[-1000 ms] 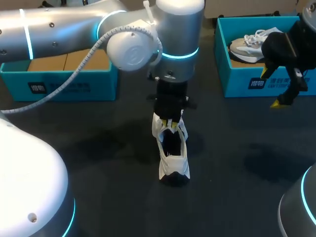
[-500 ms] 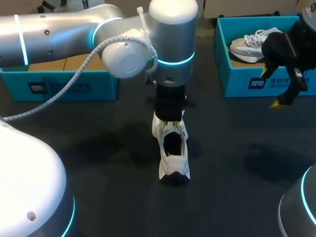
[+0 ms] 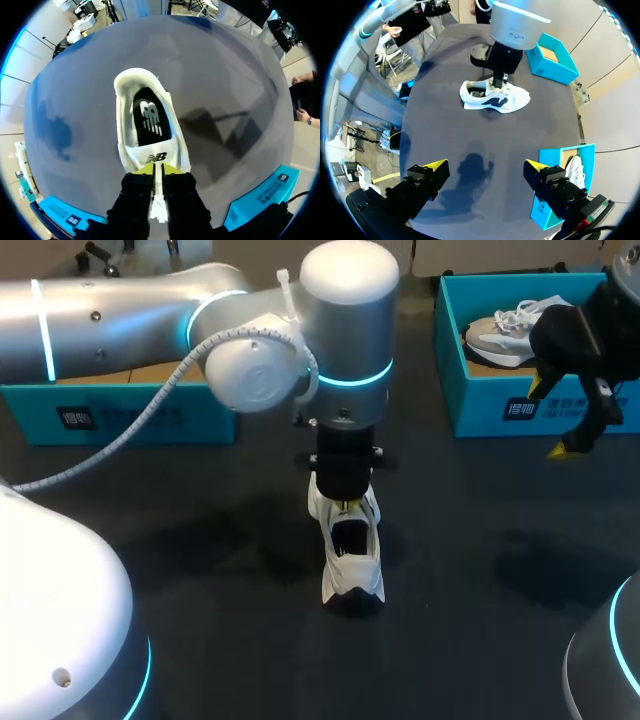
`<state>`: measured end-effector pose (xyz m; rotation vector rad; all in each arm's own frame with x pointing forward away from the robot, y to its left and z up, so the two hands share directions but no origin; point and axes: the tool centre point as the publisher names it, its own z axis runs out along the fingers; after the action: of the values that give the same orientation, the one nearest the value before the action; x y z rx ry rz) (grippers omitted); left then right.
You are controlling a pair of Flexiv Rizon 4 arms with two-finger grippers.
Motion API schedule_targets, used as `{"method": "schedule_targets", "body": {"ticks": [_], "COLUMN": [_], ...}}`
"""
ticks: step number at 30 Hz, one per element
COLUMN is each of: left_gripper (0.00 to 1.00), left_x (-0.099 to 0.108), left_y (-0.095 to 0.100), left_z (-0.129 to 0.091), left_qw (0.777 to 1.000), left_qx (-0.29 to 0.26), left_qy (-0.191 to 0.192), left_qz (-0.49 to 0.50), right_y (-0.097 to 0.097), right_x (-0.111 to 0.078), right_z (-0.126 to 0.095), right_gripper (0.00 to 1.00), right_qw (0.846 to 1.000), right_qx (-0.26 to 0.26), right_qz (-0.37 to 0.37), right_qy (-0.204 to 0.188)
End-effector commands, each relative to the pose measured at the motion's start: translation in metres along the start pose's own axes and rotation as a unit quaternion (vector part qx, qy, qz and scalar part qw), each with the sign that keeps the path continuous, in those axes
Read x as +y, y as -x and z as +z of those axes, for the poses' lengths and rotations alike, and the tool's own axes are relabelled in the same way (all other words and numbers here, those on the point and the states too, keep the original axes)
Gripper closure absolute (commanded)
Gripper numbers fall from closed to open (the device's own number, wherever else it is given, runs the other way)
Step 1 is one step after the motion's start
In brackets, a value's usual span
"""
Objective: Take the shoe out of the shoebox, open the shoe tongue, remove and reinsert the insole, then place the shoe into the shoebox
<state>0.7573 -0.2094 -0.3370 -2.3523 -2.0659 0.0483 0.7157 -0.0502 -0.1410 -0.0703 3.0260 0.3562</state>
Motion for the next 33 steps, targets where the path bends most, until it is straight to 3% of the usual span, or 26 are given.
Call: {"method": "schedule_targets", "body": {"ticks": [1,8,16,21,28,33], "left_gripper": [0.83,0.78,0.74,0.71,0.69,0.55], "left_x": [-0.003,0.000,-0.013,-0.020,-0.023,-0.024], "left_y": [-0.004,-0.001,-0.005,-0.002,-0.004,-0.006], "left_z": [0.001,-0.013,-0.002,0.009,0.002,-0.009], "left_qw": [1.000,0.999,0.995,0.994,0.992,0.988], "left_qx": [-0.006,-0.027,-0.021,-0.027,-0.030,-0.039], "left_qy": [0.004,0.024,0.047,0.040,0.039,0.040], "left_qz": [-0.005,-0.031,-0.081,-0.102,-0.118,-0.145], "right_y": [0.002,0.002,0.002,0.002,0.002,0.002], "right_x": [0.001,0.001,0.001,0.001,0.001,0.001], "right_z": [0.001,0.001,0.001,0.001,0.001,0.001], "right_gripper": [0.00,0.00,0.00,0.00,0.00,0.00], "right_qw": [1.000,1.000,1.000,1.000,1.000,1.000], "right_qx": [0.002,0.002,0.002,0.002,0.002,0.002], "right_qz": [0.001,0.001,0.001,0.001,0.001,0.001], "right_qy": [-0.001,-0.001,-0.001,-0.001,-0.001,-0.001]}}
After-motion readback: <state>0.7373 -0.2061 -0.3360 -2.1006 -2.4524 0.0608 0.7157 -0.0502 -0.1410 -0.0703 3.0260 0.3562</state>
